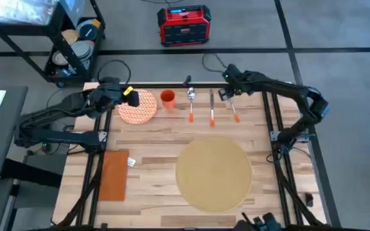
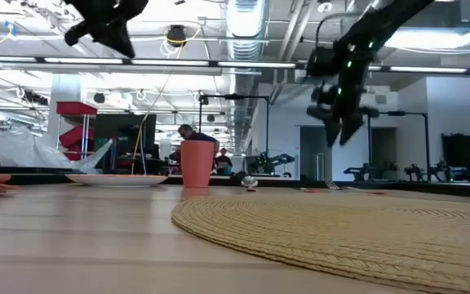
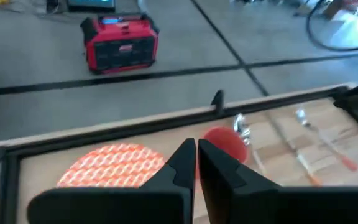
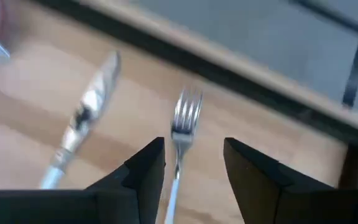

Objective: Set table place
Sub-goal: Put the orange fork on the orange table napkin

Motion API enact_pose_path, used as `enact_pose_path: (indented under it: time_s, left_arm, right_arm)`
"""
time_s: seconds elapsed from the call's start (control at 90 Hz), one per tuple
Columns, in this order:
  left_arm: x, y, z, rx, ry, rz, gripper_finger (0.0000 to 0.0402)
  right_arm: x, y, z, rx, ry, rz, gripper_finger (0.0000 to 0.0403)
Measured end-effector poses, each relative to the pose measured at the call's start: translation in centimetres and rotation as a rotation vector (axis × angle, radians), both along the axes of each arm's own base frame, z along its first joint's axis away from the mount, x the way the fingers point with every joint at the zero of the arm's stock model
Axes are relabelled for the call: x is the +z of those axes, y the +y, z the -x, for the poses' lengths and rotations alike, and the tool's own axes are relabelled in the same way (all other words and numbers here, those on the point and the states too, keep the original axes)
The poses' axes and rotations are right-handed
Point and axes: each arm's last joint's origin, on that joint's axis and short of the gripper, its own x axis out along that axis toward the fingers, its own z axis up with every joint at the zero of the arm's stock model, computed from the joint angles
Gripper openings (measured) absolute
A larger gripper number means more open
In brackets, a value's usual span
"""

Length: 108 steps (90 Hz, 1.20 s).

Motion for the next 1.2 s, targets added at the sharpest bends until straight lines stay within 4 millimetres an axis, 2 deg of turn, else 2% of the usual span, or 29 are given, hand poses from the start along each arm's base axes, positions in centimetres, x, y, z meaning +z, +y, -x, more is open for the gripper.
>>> enact_pose_path:
  time_s: [0.133,0.378,0.6,0.867,0.978,1.2]
  left_arm:
    - [0.0,-0.2,0.2,-0.103,0.026,0.023,0.0]
    - [-0.2,-0.2,-0.1,-0.178,0.051,0.047,0.0]
    - [-0.2,-0.3,-0.1,-0.173,0.045,0.056,0.0]
    - [-0.3,-0.3,-0.1,-0.17,0.051,0.061,0.0]
    - [-0.4,-0.3,0.0,-0.165,0.07,0.063,0.0]
    - [-0.7,-0.4,0.3,-0.162,0.11,0.08,0.0]
  right_arm:
    - [-1.8,0.0,0.0,-0.028,0.066,-0.078,0.0191]
    - [-3.3,-0.1,-0.5,-0.043,0.073,-0.135,0.0246]
    - [-4.7,-0.7,-0.4,-0.066,0.081,-0.184,0.0249]
    - [-7.1,0.4,0.1,-0.054,0.089,-0.298,0.0245]
    - [-7.4,0.6,0.4,-0.076,0.089,-0.31,0.0203]
    - [-7.6,1.1,0.1,-0.048,0.087,-0.326,0.0036]
